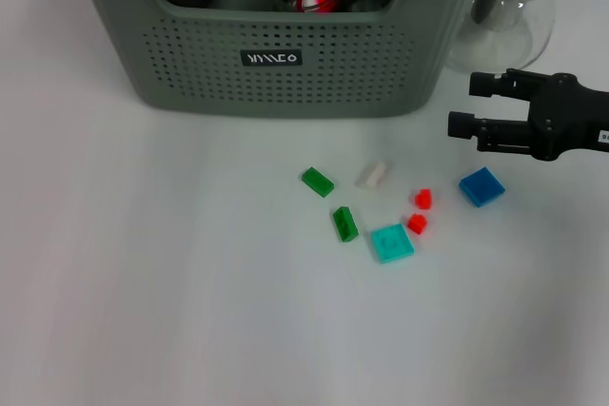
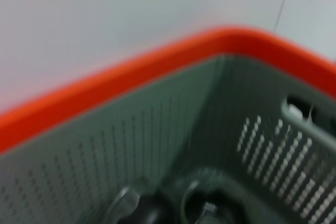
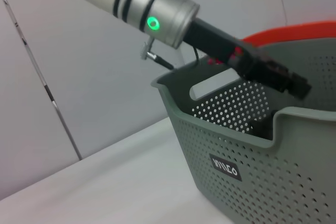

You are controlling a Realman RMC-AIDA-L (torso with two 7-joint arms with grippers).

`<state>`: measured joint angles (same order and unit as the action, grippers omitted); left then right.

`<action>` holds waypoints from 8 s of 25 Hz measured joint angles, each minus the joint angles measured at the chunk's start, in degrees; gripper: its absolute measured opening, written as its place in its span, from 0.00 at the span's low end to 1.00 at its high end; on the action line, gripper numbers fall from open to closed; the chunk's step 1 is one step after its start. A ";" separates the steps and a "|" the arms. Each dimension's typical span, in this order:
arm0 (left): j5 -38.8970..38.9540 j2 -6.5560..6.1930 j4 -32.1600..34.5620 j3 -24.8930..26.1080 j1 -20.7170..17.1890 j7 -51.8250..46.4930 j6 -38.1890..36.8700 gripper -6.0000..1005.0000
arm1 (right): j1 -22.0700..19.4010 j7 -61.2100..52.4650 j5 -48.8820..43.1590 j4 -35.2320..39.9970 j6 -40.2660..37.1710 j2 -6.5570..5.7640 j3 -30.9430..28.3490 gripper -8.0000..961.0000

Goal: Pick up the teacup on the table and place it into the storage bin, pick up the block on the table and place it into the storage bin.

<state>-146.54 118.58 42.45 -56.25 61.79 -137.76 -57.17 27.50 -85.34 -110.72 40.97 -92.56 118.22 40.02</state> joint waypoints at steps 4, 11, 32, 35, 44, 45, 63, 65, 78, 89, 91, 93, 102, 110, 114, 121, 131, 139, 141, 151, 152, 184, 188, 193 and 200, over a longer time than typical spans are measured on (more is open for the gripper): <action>8.77 1.59 13.64 2.09 -7.31 3.80 -8.08 0.47 | -0.09 0.00 -0.04 -0.02 0.12 -0.09 -0.03 0.89; 43.09 5.14 29.56 18.40 -29.46 29.09 -32.90 0.57 | 0.00 0.00 -0.09 -0.08 0.25 -0.18 0.09 0.89; 25.89 6.17 -29.59 24.03 -30.79 95.55 -21.22 0.62 | 0.18 -0.77 -0.11 -0.11 0.63 -0.27 0.51 0.89; 26.74 6.20 -34.08 24.39 -29.11 100.27 -15.90 0.62 | -0.03 -0.78 -0.10 -0.11 0.61 -0.27 0.50 0.89; 30.84 6.22 -38.48 24.56 -27.43 106.37 -9.49 0.60 | -0.34 -0.79 -0.10 -0.10 0.48 -0.23 0.49 0.89; 30.85 6.22 -38.50 24.57 -27.41 106.40 -9.36 0.60 | -0.33 -0.80 -0.10 -0.11 0.47 -0.22 0.49 0.89; 31.31 6.23 -40.78 24.63 -25.59 106.51 -4.34 0.50 | -0.14 -0.80 -0.18 -0.10 0.41 -0.18 0.59 0.89; 31.35 6.22 -40.86 24.67 -25.43 106.36 -4.26 0.49 | -0.15 -0.80 -0.19 -0.11 0.43 -0.18 0.59 0.89; 33.09 4.95 -12.94 25.34 -34.74 80.01 -43.97 0.41 | -0.07 -0.80 -0.20 -0.10 0.47 -0.28 0.37 0.89; 42.81 -1.74 17.83 24.94 -20.50 26.16 -39.59 0.41 | 0.25 -0.79 -0.19 -0.10 0.63 -0.05 0.54 0.89; 37.68 -4.08 17.39 17.68 -16.68 19.95 -30.54 0.41 | 0.25 -0.71 -0.20 -0.09 0.67 -0.02 0.52 0.89; 30.93 -5.47 15.15 10.96 -12.68 14.41 -20.93 0.41 | 0.27 -0.62 -0.19 -0.10 0.68 0.03 0.54 0.89; 3.21 -2.99 -4.27 -1.04 0.85 2.64 0.79 0.41 | 0.49 -0.79 -0.19 -0.11 0.86 -0.01 0.51 0.89; -0.32 0.50 0.09 -0.36 0.51 1.56 0.33 0.43 | 0.47 -0.80 -0.19 -0.12 0.91 -0.24 0.30 0.89; 11.67 2.61 16.72 2.59 -8.82 5.51 -5.23 0.59 | 0.38 -0.80 -0.19 -0.11 1.00 -0.18 0.39 0.89; 43.68 6.06 32.76 15.13 -31.39 28.34 -25.24 0.66 | 0.38 -0.80 -0.23 -0.10 1.41 -0.19 0.56 0.89; 35.42 6.19 3.80 30.53 -40.76 70.92 -45.52 0.66 | 0.41 -3.38 -0.38 0.15 1.00 -0.54 0.28 0.89; 30.54 6.12 -20.42 28.98 -34.82 87.71 -24.39 0.66 | 0.50 -4.77 -0.37 0.19 0.99 -0.97 0.12 0.89; 30.71 6.16 -25.10 29.14 -33.12 91.08 -19.45 0.66 | 0.51 -4.80 -0.38 0.15 0.93 -0.97 0.10 0.89; 30.86 6.16 -33.96 29.43 -30.03 98.59 -12.69 0.66 | 0.23 -4.84 -0.37 -0.12 1.04 -0.97 0.23 0.89; 30.85 6.20 -34.12 29.47 -30.05 98.71 -12.54 0.66 | 0.19 -4.84 -0.37 -0.12 1.07 -0.97 0.23 0.89; 30.66 6.22 -37.31 29.82 -27.89 98.90 -3.89 0.66 | 0.70 -4.84 -0.81 -0.11 1.33 -0.97 0.49 0.89; 30.65 6.23 -37.52 29.81 -26.99 98.90 -3.49 0.66 | 0.52 -4.81 -0.81 -0.10 1.33 -0.97 0.50 0.89; 30.85 6.21 -37.34 29.79 -26.67 99.06 -3.64 0.66 | 0.26 -4.66 -0.81 -0.10 1.33 -0.97 0.50 0.89; 31.19 6.10 -36.90 29.63 -26.36 101.87 -3.70 0.66 | 0.18 -4.49 -0.81 -0.10 1.33 -0.97 0.48 0.89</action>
<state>-115.36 124.69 5.55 -26.61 35.43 -35.90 -60.87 27.68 -89.83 -111.53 40.87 -91.23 117.25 40.50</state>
